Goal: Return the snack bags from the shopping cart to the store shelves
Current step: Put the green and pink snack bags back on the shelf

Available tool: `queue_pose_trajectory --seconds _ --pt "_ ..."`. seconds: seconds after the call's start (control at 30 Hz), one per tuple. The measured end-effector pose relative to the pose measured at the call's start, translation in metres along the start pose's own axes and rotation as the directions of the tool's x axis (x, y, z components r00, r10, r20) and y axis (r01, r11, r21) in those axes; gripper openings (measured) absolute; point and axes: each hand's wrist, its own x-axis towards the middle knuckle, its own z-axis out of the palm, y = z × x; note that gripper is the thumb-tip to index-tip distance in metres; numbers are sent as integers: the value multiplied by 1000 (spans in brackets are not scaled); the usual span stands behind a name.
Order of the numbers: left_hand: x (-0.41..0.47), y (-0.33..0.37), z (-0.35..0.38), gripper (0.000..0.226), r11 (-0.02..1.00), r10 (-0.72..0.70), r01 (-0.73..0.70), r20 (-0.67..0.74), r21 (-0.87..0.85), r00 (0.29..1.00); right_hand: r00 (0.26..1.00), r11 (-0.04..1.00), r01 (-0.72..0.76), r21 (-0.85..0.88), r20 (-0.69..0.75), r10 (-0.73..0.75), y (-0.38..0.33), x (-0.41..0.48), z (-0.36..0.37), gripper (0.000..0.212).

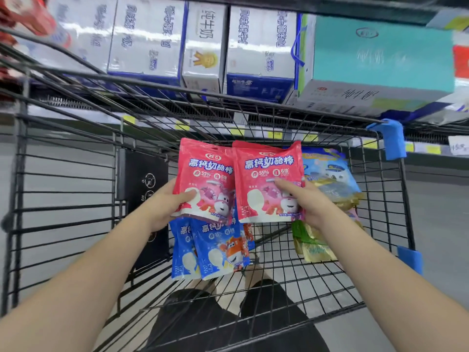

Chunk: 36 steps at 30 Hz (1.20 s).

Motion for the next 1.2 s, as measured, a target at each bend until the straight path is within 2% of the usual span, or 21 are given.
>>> queue_pose_trajectory --seconds 0.2,0.33,0.43,0.53,0.7,0.77,0.9,1.0,1.13,1.2 --pt "-51 25 -5 43 988 152 -152 -6 -29 988 996 996 83 34 6 -84 -35 -42 1 44" --pt "-83 49 -2 44 971 238 -237 25 -24 971 988 987 153 55 27 -155 -61 -67 3 53" --pt "-102 68 -3 53 956 294 -292 57 -28 954 972 971 229 63 44 -232 -79 -83 2 59" --pt "-114 86 -1 59 944 330 -327 67 -43 942 955 957 285 61 71 -289 -95 -98 -3 50" --pt "-135 110 9 55 928 372 -371 98 -33 923 921 926 375 37 103 -377 -117 -125 -9 53" --pt "-141 116 15 54 923 386 -382 119 -53 915 906 913 407 35 109 -408 -123 -137 -9 45" --pt "-142 123 19 63 895 446 -435 179 -95 877 889 892 450 38 74 -451 -125 -156 -10 38" --pt "-141 132 25 60 893 450 -438 248 -105 858 889 889 456 38 25 -457 -120 -172 -12 43" --pt "-143 141 42 49 904 415 -422 364 -66 834 877 876 480 55 -39 -478 -108 -195 -15 23" --pt "-144 144 51 48 904 408 -426 399 -48 821 874 871 486 73 -58 -482 -102 -205 -18 25"
